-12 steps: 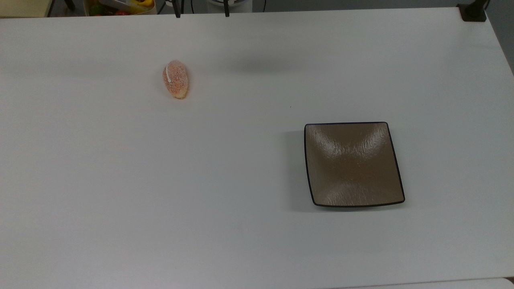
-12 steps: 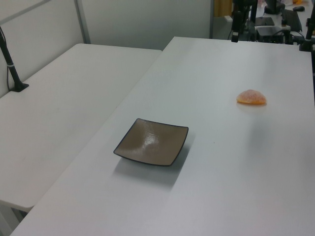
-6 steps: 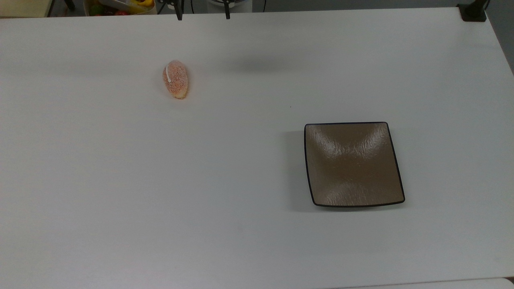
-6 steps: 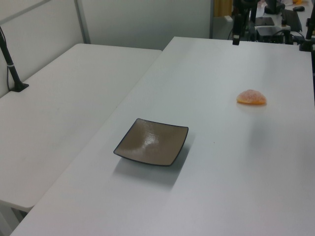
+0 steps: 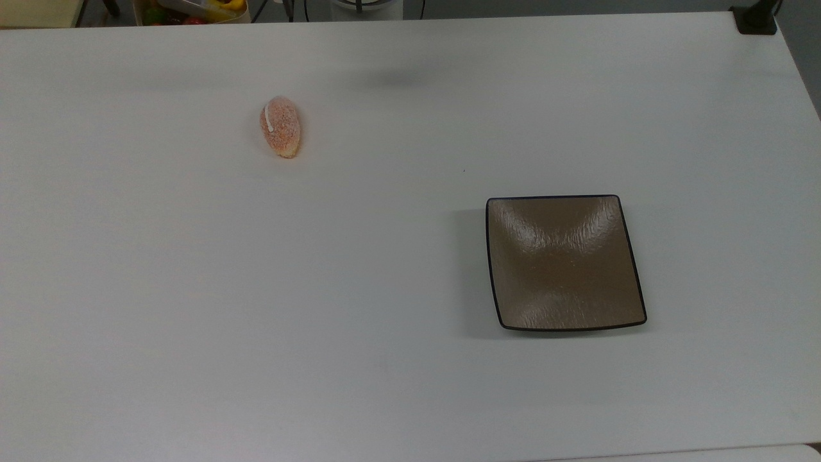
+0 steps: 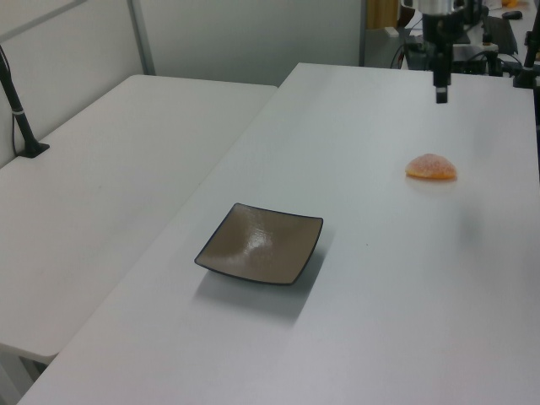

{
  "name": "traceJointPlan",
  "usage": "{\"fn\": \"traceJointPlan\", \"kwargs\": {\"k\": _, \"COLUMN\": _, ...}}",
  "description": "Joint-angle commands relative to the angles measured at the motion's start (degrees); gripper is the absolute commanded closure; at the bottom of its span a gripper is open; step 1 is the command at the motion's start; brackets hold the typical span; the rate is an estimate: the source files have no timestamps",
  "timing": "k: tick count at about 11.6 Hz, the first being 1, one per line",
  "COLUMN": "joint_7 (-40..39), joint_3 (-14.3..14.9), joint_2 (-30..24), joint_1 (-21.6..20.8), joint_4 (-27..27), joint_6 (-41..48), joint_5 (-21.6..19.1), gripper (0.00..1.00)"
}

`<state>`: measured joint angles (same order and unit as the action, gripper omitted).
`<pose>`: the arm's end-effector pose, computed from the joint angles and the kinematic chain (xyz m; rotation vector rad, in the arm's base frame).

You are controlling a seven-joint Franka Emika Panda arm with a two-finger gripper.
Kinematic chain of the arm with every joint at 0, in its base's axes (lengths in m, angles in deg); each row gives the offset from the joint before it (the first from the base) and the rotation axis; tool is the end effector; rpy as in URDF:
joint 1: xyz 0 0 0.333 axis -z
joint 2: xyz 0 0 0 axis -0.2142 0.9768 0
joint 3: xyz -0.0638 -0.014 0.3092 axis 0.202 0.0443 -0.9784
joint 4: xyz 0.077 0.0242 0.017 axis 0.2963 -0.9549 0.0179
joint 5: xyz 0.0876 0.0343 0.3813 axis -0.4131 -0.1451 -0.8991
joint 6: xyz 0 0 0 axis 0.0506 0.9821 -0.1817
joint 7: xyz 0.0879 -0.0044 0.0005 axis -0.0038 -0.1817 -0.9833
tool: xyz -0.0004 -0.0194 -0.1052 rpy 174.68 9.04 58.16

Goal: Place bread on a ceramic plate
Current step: 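Move the open gripper over the orange bread roll and lower it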

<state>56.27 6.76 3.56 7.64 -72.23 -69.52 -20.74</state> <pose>0.5003 0.0224 0.5425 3.1081 0.2285 -0.2176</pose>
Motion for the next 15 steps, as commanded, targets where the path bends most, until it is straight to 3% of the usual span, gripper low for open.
{"fn": "traceJointPlan", "kwargs": {"k": 1, "joint_7": -1.3, "joint_3": 0.5, "joint_2": -5.2, "joint_1": 1.8, "joint_4": -10.0, "joint_6": -0.9, "joint_5": 4.6, "gripper": 0.00}}
{"fn": "traceJointPlan", "kwargs": {"k": 4, "joint_7": -1.4, "joint_3": 0.6, "joint_2": -4.8, "joint_1": 4.4, "joint_4": -17.0, "joint_6": -12.1, "joint_5": 5.7, "gripper": 0.00}}
{"fn": "traceJointPlan", "kwargs": {"k": 7, "joint_7": -12.5, "joint_3": 3.1, "joint_2": -3.3, "joint_1": 6.0, "joint_4": -20.1, "joint_6": -19.1, "joint_5": 5.7, "gripper": 0.00}}
{"fn": "traceJointPlan", "kwargs": {"k": 10, "joint_7": -14.5, "joint_3": 3.8, "joint_2": 1.3, "joint_1": 6.7, "joint_4": -20.9, "joint_6": -28.3, "joint_5": 5.7, "gripper": 0.00}}
{"fn": "traceJointPlan", "kwargs": {"k": 15, "joint_7": -13.9, "joint_3": 3.8, "joint_2": 8.4, "joint_1": 7.6, "joint_4": -21.1, "joint_6": -36.6, "joint_5": 5.5, "gripper": 0.00}}
